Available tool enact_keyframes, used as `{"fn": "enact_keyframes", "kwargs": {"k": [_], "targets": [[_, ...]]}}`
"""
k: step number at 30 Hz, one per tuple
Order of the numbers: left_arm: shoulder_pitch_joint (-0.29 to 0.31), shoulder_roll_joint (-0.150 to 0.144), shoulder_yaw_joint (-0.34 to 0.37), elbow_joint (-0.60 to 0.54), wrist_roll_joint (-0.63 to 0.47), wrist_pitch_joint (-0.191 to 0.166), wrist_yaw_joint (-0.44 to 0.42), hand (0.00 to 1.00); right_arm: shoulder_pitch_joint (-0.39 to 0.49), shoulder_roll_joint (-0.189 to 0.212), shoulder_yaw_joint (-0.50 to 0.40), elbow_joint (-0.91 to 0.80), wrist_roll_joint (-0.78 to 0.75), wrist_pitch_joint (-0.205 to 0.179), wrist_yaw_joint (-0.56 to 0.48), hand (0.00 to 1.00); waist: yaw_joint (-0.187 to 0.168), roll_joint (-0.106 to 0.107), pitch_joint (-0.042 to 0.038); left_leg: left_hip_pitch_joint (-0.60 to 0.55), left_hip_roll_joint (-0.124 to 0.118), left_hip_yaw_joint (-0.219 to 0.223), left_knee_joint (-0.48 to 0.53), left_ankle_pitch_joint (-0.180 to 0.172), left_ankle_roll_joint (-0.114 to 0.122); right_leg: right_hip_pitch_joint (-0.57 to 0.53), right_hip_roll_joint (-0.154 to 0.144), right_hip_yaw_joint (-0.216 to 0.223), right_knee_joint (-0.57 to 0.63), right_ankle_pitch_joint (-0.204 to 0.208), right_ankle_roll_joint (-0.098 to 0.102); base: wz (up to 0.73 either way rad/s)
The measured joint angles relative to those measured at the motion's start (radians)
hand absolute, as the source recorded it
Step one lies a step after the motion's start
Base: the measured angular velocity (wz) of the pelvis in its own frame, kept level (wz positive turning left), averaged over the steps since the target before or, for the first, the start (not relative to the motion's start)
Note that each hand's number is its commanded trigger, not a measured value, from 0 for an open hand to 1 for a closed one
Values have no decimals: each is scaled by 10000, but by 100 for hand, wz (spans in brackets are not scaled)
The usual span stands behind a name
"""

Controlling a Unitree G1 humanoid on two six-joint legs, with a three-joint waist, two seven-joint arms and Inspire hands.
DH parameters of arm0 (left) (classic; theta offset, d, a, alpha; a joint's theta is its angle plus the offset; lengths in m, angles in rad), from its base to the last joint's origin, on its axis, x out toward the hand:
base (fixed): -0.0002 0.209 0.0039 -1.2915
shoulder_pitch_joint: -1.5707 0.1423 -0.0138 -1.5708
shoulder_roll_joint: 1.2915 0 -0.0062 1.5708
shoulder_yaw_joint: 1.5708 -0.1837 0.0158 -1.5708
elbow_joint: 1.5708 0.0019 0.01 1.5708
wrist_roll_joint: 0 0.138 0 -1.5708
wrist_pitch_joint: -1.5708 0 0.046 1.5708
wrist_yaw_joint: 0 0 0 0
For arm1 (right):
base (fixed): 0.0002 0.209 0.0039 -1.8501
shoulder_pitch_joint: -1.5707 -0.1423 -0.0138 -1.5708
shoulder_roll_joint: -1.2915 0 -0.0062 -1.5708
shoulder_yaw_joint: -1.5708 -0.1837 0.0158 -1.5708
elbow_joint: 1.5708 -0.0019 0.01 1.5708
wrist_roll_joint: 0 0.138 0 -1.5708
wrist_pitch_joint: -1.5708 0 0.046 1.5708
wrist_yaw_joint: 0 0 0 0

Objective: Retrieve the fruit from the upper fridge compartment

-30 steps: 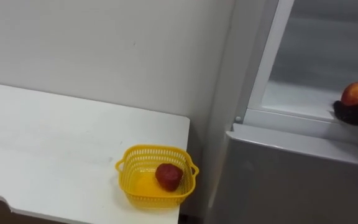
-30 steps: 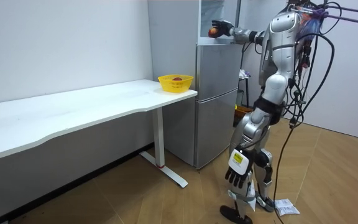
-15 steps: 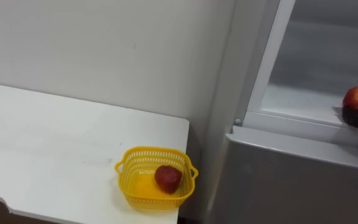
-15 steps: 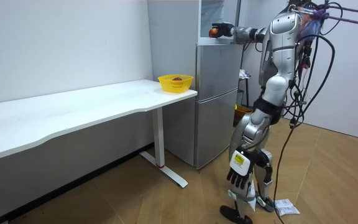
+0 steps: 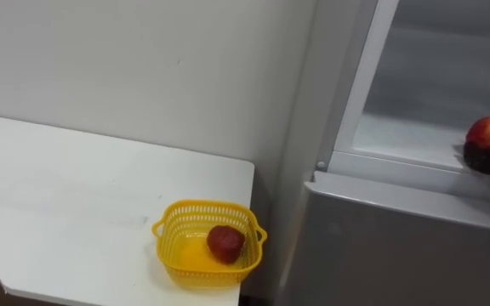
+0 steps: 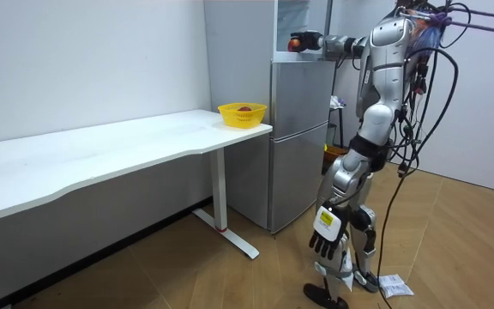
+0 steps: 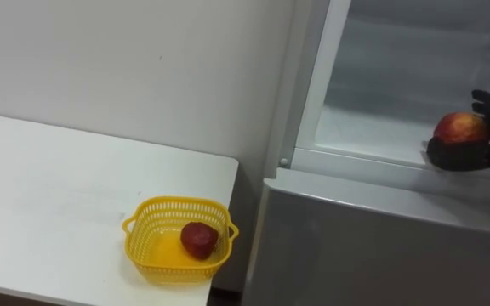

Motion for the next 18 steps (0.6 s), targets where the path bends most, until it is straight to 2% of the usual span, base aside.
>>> {"fn": "enact_keyframes", "kwargs": {"k": [2,3,4,6,18], "targets": [[15,23,110,2,2,0,2,0,-46,0,-1,-1,-2,113,205,0,2,-10,-7,5,8,28,9,-1,0,0,-2,-11,5,2,-2,0],[15,27,133,4,6,0,1,0,-55,0,-4,-2,-5,113,262,13,-6,-10,-6,3,8,27,15,-1,0,-2,-3,-19,6,3,-3,0],[14,28,193,6,6,0,-4,0,-60,0,-7,-1,-6,113,343,74,-8,-9,-6,1,10,25,17,-1,0,-3,-4,-36,11,5,-6,0],[16,32,256,7,3,0,-47,0,-60,0,-7,-2,-12,114,395,100,-7,-8,-5,-4,17,23,11,-2,-1,-5,-7,-97,19,7,-8,0],[-21,35,260,5,6,-1,-215,0,-545,-61,-18,-2,-281,268,892,100,-4,-21,8,-14,51,72,-45,-11,-13,-55,-6,-230,40,14,-16,-1]]}}
